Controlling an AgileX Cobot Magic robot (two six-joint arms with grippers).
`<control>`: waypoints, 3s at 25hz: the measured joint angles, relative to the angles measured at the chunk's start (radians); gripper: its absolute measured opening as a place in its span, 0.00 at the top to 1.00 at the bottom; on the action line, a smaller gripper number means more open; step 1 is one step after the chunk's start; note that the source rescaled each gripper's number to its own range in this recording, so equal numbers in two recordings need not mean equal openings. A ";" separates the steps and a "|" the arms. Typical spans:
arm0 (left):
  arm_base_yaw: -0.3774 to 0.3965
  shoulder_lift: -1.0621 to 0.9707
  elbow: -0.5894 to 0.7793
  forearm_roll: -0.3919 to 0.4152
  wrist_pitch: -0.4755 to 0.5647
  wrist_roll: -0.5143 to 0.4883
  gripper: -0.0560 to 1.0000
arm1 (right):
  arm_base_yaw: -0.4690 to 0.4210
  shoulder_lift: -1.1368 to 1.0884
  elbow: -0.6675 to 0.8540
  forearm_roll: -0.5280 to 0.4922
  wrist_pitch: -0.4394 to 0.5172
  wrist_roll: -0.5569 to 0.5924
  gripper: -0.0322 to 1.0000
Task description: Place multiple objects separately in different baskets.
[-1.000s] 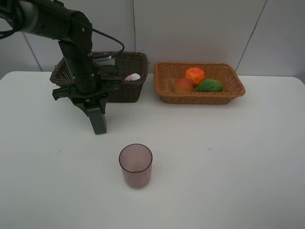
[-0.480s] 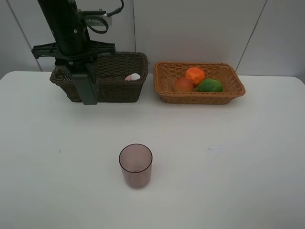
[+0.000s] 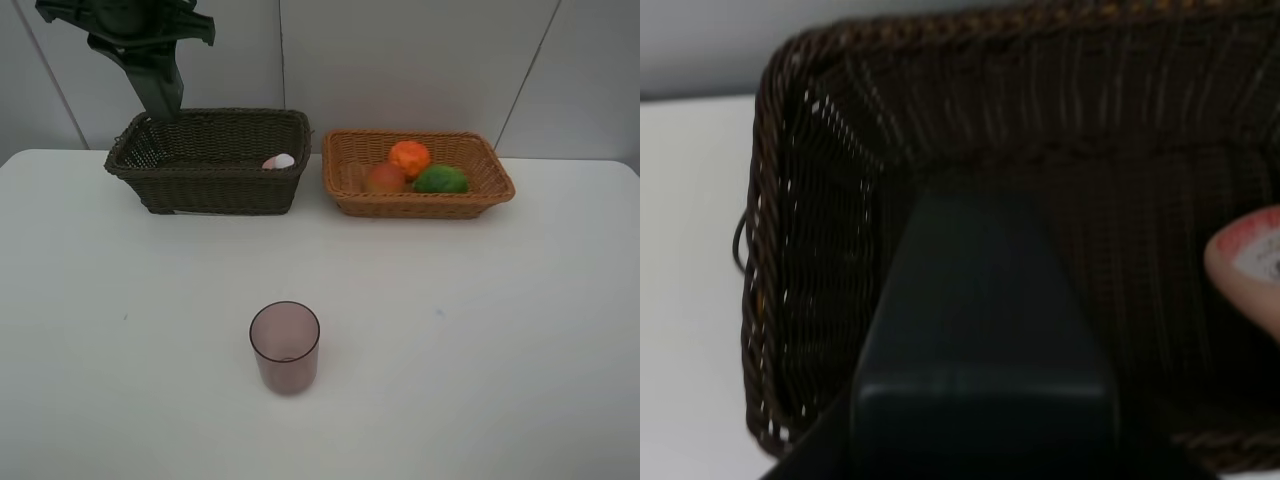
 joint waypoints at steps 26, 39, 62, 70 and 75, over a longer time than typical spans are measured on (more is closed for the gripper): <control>0.039 0.344 -0.002 -0.161 -0.377 0.008 0.53 | 0.000 0.000 0.000 0.000 0.000 0.000 0.04; 0.030 0.239 -0.003 -0.192 -0.324 0.055 0.04 | 0.000 0.000 0.000 0.000 0.000 0.000 0.04; -0.255 0.005 0.170 -0.329 0.148 0.599 0.00 | 0.000 0.000 0.000 0.000 0.000 0.000 0.04; -0.374 -0.052 0.330 -0.332 0.127 0.730 0.00 | 0.000 0.000 0.000 0.000 0.000 0.000 0.04; -0.417 -0.052 0.402 -0.332 0.104 0.810 0.00 | 0.000 0.000 0.000 0.000 0.000 0.000 0.04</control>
